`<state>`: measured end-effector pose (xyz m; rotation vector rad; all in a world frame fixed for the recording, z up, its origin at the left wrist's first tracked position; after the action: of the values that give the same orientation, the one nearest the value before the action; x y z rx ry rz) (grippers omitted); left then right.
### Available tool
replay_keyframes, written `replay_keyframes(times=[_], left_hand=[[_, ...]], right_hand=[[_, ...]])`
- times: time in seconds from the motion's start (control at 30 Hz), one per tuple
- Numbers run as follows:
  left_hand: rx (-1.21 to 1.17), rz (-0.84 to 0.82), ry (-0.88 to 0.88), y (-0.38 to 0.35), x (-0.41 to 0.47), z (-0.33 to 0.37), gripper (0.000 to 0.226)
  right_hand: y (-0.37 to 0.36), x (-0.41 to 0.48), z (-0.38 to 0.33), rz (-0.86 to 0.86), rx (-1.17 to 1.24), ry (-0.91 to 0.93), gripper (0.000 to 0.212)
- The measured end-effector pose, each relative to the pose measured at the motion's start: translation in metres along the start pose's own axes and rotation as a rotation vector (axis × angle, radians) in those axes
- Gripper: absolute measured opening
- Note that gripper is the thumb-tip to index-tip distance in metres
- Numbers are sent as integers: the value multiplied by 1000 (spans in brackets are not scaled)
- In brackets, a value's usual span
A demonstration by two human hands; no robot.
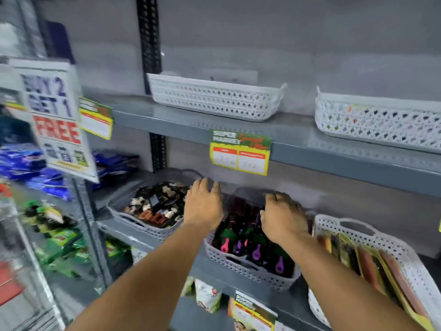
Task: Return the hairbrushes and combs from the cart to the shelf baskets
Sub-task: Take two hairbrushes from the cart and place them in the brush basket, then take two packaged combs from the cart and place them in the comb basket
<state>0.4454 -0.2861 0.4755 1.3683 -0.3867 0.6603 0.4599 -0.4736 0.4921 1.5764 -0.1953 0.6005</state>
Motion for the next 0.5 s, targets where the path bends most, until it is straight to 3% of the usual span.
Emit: replay_keyframes(times=[0.2,0.5], left_hand=[[105,84,143,63,-37,-85,54],[224,92,410,127,-132,-218,54]], right_hand=[[26,2,-93,108,127,222,36],[24,-36,-242,134,263,505,45]])
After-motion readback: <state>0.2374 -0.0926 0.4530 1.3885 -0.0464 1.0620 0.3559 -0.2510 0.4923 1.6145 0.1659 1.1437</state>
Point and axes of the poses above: each hand's wrist, its own x-axis towards the middle knuckle, its own y-axis out of the back of the hand, z = x × y, the point moved 6 cm from there along x, towards the middle knuckle, and after that the axes turned 14 degrees about z, right-handed, at the moved point
